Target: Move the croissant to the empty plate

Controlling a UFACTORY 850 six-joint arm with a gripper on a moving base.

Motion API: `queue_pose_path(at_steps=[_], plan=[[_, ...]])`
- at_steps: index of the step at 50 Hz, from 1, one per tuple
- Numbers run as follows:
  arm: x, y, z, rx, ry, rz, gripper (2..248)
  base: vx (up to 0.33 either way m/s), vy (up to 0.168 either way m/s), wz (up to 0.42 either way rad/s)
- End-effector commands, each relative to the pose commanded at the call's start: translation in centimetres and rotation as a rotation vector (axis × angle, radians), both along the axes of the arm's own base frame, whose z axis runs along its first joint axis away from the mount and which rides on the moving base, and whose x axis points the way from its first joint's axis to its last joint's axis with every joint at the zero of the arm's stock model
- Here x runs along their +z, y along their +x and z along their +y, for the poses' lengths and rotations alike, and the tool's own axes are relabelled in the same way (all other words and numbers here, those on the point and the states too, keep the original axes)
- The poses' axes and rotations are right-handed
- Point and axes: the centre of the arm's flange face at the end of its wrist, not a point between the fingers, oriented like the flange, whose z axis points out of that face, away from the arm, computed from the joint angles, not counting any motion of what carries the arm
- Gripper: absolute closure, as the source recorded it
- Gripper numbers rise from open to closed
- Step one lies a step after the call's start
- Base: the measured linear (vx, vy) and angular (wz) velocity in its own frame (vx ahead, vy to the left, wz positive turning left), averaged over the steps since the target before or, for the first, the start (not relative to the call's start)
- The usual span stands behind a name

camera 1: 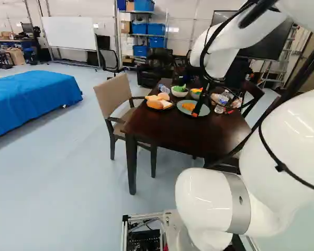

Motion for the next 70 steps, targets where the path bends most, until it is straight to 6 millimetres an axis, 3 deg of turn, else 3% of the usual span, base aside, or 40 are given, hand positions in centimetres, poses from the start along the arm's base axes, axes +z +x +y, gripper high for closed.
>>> queue_pose_path(at_steps=[33,70], plan=[[-3.6,-0.4,1.9,-0.117,0.056,-0.142,3,0.0,0.0,0.0],[-9.3,-2.4,5.4,-0.299,0.22,-0.392,3,0.0,0.0,0.0]])
